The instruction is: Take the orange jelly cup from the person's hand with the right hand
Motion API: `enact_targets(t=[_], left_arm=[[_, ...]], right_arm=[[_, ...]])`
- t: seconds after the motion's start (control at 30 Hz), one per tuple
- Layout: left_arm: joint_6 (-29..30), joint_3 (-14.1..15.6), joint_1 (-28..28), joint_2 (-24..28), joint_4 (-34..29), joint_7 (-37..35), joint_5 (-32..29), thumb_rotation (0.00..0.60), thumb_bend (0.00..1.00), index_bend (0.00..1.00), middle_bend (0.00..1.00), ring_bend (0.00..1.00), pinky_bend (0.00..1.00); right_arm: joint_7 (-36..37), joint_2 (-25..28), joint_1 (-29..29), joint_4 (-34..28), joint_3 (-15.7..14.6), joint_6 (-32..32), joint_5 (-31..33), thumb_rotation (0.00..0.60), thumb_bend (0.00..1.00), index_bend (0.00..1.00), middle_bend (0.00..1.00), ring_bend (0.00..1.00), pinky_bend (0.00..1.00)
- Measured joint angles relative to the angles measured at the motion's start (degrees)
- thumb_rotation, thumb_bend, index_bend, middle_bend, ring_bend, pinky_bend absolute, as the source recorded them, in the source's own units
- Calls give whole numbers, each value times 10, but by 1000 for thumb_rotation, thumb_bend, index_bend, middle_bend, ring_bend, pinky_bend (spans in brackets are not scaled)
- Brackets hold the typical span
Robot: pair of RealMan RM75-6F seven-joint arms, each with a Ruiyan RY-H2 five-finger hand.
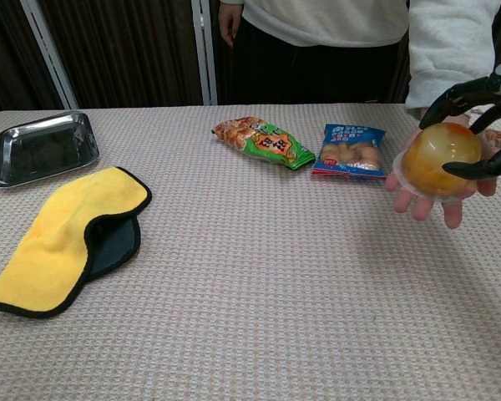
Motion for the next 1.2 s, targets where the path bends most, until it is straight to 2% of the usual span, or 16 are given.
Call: enact_targets(t=[0.07, 0.27, 0.6, 0.93, 1.07, 1.2], left_arm=[[-1, 0, 0, 0, 0, -1, -1, 600, 201, 0, 0, 0, 0], [-2, -1, -1, 1, 0, -2, -2, 600, 203, 0, 0, 0, 0], [-2, -1, -2, 2, -2, -4, -3, 600, 203, 0, 0, 0, 0], [6, -2, -1, -1, 2, -4, 4, 600, 203, 0, 0, 0, 0], [9, -2, -1, -2, 4, -3, 7, 600, 203, 0, 0, 0, 0], [15, -3, 0, -5, 6, -2, 10, 600, 202, 0, 0, 0, 0]], right_arm=[[-5, -9, 0, 10, -2, 8, -1, 600, 314, 474, 379, 312, 469], [-8, -33, -4, 39, -9, 40, -32, 600, 346, 594, 500, 428, 594], [10, -31, -13, 35, -12, 60, -76, 600, 363, 643, 525, 456, 621], [16, 34, -33, -19, -9, 88, -108, 600, 362, 657, 526, 456, 620], [29, 75, -56, -29, -24, 97, -123, 600, 361, 656, 525, 456, 621], [40, 92, -78, -15, -54, 99, -141, 600, 361, 656, 526, 455, 621]])
